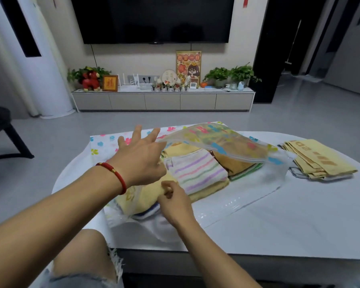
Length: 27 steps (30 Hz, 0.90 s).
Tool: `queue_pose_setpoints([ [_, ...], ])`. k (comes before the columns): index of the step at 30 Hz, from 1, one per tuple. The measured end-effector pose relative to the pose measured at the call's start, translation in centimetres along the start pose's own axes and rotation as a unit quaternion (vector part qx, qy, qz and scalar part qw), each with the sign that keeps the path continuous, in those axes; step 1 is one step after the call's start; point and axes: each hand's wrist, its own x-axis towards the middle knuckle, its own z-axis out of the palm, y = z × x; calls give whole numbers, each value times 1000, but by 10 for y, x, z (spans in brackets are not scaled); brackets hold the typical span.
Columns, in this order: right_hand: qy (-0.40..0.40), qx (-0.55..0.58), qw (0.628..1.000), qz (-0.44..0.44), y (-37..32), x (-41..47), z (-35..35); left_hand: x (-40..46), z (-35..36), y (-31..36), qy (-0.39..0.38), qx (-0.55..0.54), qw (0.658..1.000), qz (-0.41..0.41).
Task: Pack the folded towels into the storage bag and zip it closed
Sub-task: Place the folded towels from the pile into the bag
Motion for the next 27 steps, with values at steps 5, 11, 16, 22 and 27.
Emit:
queue_pose_setpoints([
  [5,-115,13,993,-28,6,-10,-18,15,11,31,41,-13,998,42],
  [11,211,52,975,46,38,6,-102,41,20,72,84,14,993,78],
  [16,42,45,996,69,51,35,-122,63,19,99,63,31,992,101],
  [22,-28,-9,996,88,79,29,-225,87,21,123,70,51,986,139],
  [27,179,-178,963,95,123,24,-364,105,28,148,104,73,981,150],
])
